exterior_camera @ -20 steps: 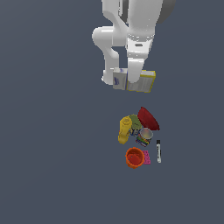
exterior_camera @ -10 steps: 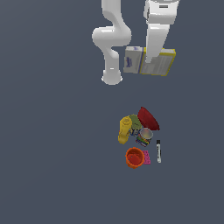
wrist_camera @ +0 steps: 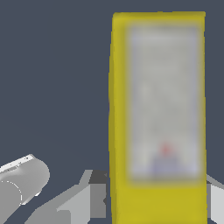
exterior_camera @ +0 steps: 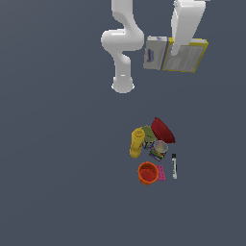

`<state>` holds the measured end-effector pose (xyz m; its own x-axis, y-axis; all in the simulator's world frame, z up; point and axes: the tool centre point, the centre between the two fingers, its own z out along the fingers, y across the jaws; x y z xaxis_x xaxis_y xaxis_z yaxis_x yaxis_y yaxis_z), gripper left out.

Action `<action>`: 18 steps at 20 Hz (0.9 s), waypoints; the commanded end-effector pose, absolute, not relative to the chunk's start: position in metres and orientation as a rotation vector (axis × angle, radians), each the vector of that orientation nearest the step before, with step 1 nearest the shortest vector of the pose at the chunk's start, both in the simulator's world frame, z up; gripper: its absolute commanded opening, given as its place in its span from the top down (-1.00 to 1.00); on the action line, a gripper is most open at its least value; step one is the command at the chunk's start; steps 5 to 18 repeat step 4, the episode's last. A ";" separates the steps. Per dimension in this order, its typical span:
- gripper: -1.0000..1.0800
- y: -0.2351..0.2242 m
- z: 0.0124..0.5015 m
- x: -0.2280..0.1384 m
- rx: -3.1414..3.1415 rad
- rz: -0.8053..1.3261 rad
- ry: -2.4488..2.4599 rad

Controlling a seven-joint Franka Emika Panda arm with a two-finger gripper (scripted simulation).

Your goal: Pick up a designated object from a clutter of objects.

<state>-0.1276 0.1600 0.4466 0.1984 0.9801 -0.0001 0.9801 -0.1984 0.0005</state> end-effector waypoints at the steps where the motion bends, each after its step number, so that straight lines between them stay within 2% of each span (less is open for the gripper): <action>1: 1.00 0.162 0.451 -0.127 2.432 0.000 1.988; 18: 1.00 0.163 0.452 -0.127 2.433 0.000 1.988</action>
